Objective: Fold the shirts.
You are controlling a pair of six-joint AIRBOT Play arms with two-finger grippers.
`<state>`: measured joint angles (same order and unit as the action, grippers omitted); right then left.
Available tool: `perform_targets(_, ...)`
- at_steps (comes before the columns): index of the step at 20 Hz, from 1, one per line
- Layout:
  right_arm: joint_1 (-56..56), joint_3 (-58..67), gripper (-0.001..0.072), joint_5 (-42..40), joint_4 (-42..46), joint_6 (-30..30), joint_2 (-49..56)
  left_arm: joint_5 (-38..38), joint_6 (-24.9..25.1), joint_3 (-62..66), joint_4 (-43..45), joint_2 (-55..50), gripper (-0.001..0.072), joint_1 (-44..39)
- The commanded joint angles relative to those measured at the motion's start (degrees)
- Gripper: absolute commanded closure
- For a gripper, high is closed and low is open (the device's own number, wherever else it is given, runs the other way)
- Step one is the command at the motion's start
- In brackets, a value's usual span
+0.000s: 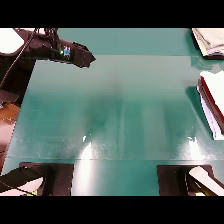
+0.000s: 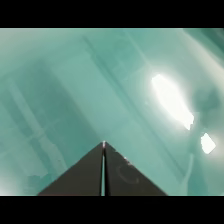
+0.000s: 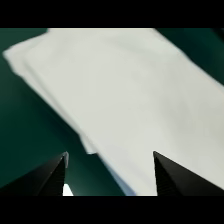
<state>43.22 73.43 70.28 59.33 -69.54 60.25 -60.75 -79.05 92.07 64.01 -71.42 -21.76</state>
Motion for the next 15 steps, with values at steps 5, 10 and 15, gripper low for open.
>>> perform_targets(5, -27.5, -0.3, 0.0694, -7.1, -3.7, 0.0, -0.3, 3.3, 0.0, 0.0, 0.0, 0.0, 0.068, 0.0)
perform_targets(10, -34.7, -0.3, 0.0694, -9.2, -3.7, 0.0, -0.3, 6.0, 0.0, 0.0, 0.0, 0.0, 0.0681, 0.0)
perform_targets(15, -34.4, -0.3, 0.0694, -8.6, -3.8, 0.0, -0.3, 6.3, 0.0, 0.0, 0.0, 0.0, 0.068, 0.0)
